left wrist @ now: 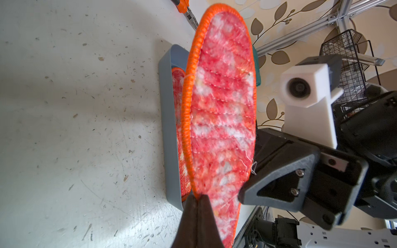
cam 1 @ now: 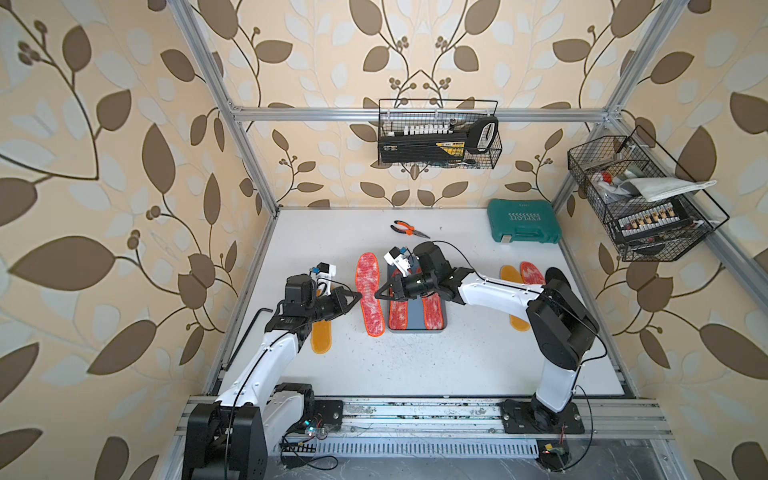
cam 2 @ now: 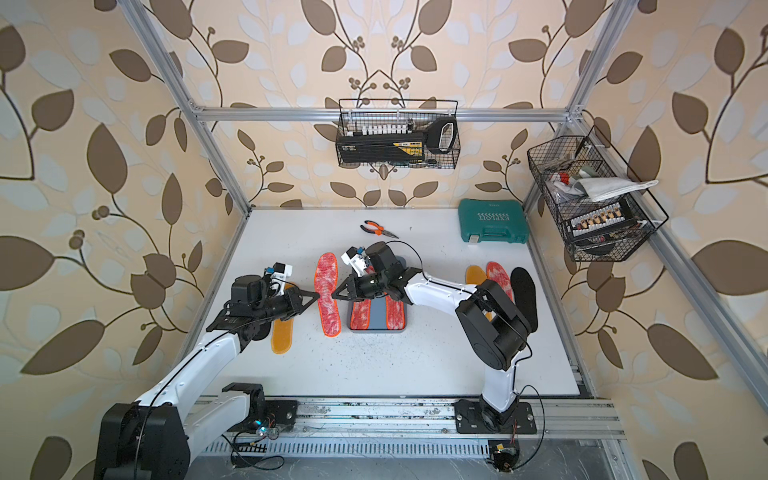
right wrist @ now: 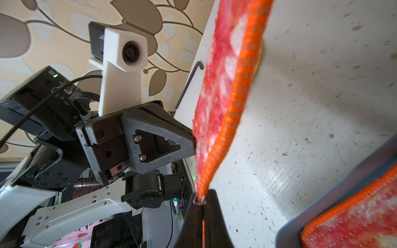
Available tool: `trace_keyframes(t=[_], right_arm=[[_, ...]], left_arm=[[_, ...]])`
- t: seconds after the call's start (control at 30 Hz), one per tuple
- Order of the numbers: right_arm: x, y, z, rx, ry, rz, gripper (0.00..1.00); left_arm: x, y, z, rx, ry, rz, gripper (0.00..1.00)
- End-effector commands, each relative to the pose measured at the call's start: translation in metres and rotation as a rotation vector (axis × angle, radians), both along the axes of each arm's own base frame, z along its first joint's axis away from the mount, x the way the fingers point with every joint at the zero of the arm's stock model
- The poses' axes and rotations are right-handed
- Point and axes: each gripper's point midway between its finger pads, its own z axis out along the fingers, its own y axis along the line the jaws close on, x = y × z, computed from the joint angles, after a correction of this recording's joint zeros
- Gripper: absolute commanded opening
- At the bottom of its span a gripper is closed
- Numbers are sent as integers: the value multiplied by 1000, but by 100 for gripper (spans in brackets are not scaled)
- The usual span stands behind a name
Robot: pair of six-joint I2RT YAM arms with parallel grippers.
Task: Put the insoles into the storage box
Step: Pick up the insole from the center of the board, then place the insole in the storage box.
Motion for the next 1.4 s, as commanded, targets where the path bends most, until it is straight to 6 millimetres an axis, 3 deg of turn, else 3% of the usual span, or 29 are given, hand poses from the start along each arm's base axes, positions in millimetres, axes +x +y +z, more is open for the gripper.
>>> trace_keyframes(t=[0.0,0.07,0.1,0.17,0.23,0.4,0.63,0.73,0.97,1.37], right_arm=[[2,-6,13,3,-50,-18,0],[2,-9,14,-12,-53,-28,0],[3,-11,14,-18,-51,-33,0],[1,-14,17,-24,-47,-36,0],[8,-25,17,-40,-44,-66,0],[21,-56,13,-96,-18,-129,0],[41,-95,-5,-132,45,-211,0],[44,-96,-17,-150,76,-214,0],[50,-91,-40,-151,124,-207,0],[55,-82,-66,-128,170,-213,0]], left_arm=[[5,8,8,27,-18,43,23],[5,14,9,53,-16,86,62],[5,18,10,66,-16,105,76],[6,26,13,97,-23,153,92],[5,33,12,131,-20,193,97],[3,39,8,179,-26,205,99],[0,19,-4,350,-113,121,99],[-2,9,-8,420,-189,68,99],[-11,-10,-12,407,-344,-69,99],[-7,-8,-29,431,-310,-61,99]])
